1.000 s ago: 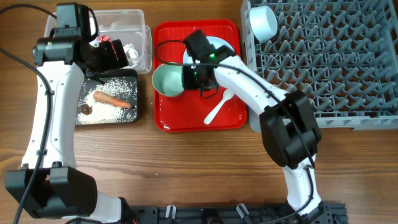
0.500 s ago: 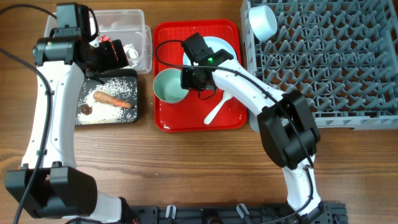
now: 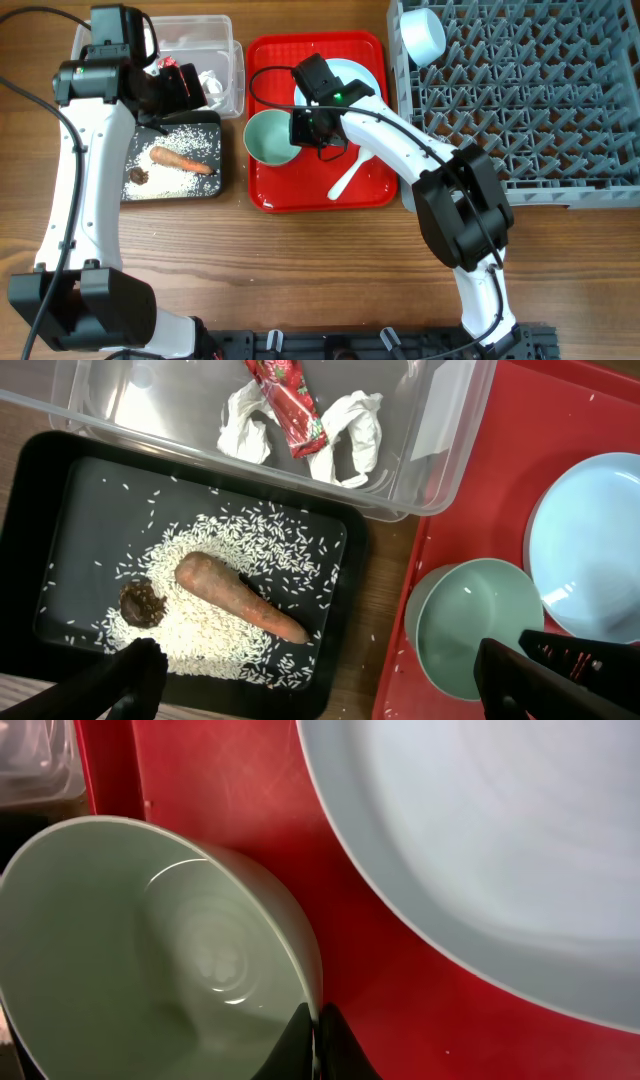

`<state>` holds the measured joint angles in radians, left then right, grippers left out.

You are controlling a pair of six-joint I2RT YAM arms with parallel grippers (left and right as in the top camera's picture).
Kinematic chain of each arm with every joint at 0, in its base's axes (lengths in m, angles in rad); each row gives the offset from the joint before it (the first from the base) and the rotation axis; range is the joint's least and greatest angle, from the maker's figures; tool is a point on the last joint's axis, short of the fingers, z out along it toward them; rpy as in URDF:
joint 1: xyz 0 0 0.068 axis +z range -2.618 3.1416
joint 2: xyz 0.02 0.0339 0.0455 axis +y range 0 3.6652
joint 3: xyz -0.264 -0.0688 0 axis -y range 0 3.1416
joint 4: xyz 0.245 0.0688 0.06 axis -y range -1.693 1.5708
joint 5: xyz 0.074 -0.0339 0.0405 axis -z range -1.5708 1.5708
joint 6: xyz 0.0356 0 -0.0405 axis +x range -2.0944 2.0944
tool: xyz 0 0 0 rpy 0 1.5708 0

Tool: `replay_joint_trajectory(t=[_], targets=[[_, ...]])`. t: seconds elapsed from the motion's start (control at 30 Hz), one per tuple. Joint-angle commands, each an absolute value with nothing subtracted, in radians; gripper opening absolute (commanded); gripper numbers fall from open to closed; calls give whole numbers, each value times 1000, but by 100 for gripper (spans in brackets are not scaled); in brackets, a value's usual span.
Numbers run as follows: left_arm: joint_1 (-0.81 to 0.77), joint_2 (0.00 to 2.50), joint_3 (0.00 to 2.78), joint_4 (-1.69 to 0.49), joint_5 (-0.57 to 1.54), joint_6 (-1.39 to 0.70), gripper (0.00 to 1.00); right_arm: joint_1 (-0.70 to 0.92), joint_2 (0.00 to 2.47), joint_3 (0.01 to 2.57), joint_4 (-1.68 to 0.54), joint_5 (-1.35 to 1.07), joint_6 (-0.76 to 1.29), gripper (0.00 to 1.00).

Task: Sort waste into correct bins and load items into the dishwasher rack
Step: 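Place the green bowl into the grey rack with the right gripper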

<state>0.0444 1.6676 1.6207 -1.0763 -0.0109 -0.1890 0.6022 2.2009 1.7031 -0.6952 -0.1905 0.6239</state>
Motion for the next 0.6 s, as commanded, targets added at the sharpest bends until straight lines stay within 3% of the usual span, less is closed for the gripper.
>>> replay_joint_trajectory(t=[0.0, 0.1, 0.2, 0.33, 0.57], targets=[[51, 1644, 1636, -1077, -20, -188, 100, 572, 2042, 1696, -738, -105, 573, 4], [51, 1644, 1636, -1077, -20, -188, 100, 499, 1838, 1696, -832, 177, 550, 4], [51, 1644, 1636, -1077, -20, -188, 100, 423, 1699, 1696, -937, 695, 553, 4], [51, 1644, 1636, -1077, -20, -188, 100, 389, 1708, 1695, -1091, 1237, 533, 4], [51, 1644, 1636, -1077, -20, -188, 100, 389, 1895, 1695, -937, 1233, -207, 4]])
